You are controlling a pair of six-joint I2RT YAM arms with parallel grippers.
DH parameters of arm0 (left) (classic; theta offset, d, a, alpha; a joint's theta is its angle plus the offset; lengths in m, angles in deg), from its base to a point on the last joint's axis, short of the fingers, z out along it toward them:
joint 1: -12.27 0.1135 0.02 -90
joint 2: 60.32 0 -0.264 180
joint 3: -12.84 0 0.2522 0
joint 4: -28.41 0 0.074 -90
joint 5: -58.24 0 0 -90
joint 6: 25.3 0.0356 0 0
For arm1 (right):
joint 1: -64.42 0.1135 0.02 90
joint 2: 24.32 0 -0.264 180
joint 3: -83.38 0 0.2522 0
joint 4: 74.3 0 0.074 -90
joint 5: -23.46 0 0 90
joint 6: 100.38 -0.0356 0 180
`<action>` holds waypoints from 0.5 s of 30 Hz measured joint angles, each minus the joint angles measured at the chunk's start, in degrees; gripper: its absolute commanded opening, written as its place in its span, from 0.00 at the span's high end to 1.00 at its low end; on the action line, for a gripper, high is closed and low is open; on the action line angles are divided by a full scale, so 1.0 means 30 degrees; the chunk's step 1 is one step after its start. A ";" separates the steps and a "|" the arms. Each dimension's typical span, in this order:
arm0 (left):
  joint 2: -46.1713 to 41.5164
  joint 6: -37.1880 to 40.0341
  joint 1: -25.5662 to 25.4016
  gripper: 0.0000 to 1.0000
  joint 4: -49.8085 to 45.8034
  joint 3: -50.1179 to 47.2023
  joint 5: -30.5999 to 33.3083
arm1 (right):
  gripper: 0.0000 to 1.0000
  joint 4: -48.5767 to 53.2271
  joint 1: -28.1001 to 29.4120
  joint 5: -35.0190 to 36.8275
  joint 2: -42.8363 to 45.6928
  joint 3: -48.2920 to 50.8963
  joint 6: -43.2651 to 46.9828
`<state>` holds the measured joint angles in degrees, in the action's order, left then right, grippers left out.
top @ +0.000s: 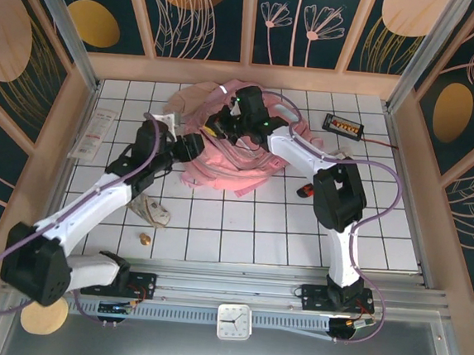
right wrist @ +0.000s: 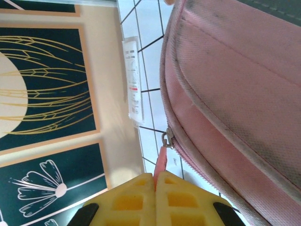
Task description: Pack the student bag
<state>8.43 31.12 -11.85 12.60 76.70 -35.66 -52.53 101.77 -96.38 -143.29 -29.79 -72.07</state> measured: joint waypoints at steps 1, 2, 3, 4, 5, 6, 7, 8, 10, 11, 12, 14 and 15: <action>-0.0284 0.0780 0.0095 0.31 -0.0277 0.0248 0.0845 | 1.00 0.0255 -0.0044 0.0007 0.0073 0.0015 0.0211; -0.0219 0.1297 0.0364 0.29 -0.0634 0.0656 0.1421 | 1.00 0.0546 -0.0066 0.0015 0.0262 0.0095 0.0474; 0.0051 0.1537 0.0801 0.27 -0.0838 0.1013 0.1588 | 1.00 0.0729 -0.0102 0.0022 0.0539 0.0299 0.0641; 0.0481 0.1632 0.1457 0.25 -0.0925 0.1348 0.1625 | 1.00 0.1071 -0.0175 0.0007 0.0991 0.0612 0.0903; 0.0925 0.1559 0.2120 0.23 -0.0925 0.1537 0.1501 | 1.00 0.1355 -0.0248 0.0015 0.1428 0.0903 0.1071; 0.1530 0.1319 0.2914 0.20 -0.0903 0.1668 0.1209 | 1.00 0.1749 -0.0350 0.0022 0.2040 0.1297 0.1333; 0.2259 0.0984 0.3614 0.18 -0.0933 0.1807 0.0801 | 1.00 0.2164 -0.0481 0.0015 0.2725 0.1770 0.1545; 0.2965 0.0721 0.4058 0.17 -0.0969 0.1967 0.0474 | 1.00 0.2514 -0.0619 0.0029 0.3417 0.2208 0.1712; 0.4692 0.0044 0.4408 0.16 -0.0969 0.2528 -0.0576 | 1.00 0.3140 -0.0947 0.0015 0.4816 0.3169 0.2047; 0.5486 -0.0306 0.4401 0.15 -0.0911 0.2820 -0.1122 | 1.00 0.3337 -0.1093 0.0015 0.5435 0.3606 0.2142; 0.6302 -0.0758 0.4371 0.13 -0.0794 0.3147 -0.1814 | 1.00 0.3439 -0.1231 -0.0015 0.6018 0.4014 0.2222; 0.7825 -0.1749 0.4306 0.16 -0.0204 0.3810 -0.3184 | 1.00 0.3453 -0.1457 -0.0051 0.7060 0.4568 0.2419; 0.8604 -0.2368 0.4291 0.19 0.0233 0.4109 -0.3905 | 1.00 0.3439 -0.1523 -0.0051 0.7548 0.4823 0.2463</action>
<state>34.25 24.02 1.03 13.30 89.03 -47.38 -42.21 97.20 -96.54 -120.65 -15.32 -64.68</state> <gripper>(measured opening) 0.847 0.058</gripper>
